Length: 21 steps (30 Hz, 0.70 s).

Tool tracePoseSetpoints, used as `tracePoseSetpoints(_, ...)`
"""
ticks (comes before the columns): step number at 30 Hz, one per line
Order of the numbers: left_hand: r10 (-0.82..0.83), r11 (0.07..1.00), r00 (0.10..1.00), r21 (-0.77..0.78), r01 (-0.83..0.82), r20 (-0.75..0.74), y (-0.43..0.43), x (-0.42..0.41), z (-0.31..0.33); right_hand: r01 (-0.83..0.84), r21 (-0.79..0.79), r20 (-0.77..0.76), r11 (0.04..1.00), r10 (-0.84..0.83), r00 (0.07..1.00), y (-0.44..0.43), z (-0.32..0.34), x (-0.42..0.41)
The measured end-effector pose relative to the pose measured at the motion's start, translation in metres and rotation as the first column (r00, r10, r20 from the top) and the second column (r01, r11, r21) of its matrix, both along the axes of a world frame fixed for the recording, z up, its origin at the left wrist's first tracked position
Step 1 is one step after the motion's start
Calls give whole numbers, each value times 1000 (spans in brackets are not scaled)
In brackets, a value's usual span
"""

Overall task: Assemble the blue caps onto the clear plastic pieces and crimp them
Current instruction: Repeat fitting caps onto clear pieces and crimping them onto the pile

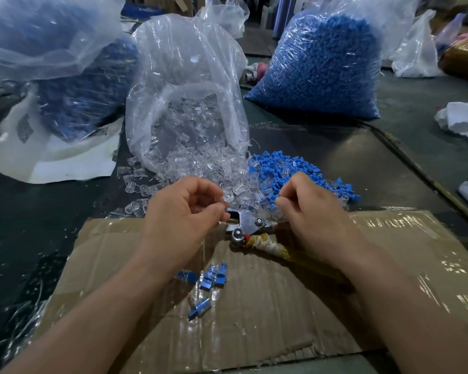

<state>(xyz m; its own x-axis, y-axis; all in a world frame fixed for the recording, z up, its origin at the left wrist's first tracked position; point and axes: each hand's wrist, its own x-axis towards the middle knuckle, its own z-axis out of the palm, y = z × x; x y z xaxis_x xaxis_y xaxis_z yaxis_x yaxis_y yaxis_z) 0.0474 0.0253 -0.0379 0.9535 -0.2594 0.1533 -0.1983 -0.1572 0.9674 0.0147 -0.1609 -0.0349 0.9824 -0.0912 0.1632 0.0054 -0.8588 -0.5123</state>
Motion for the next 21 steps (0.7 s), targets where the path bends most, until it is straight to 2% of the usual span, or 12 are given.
tracePoseSetpoints(5,-23,1000,1000,5,23,-5,0,0,-1,-8,51,66,999,4,998,2,3,-1)
tracePoseSetpoints(8,-17,1000,1000,-11,17,-18,1,1,-2,-52,183,228,982,9,974,14,9,-8)
tracePoseSetpoints(11,-25,999,999,-21,24,-36,-1,0,-4,-136,192,357,972,60,932,30,12,-15)
tracePoseSetpoints(14,-29,1000,1000,-11,29,-4,-4,-2,-4,-159,154,342,975,98,935,39,10,-16)
tracePoseSetpoints(21,-52,998,997,-27,53,52,-5,-5,-3,-86,136,362,987,31,932,40,6,-12)
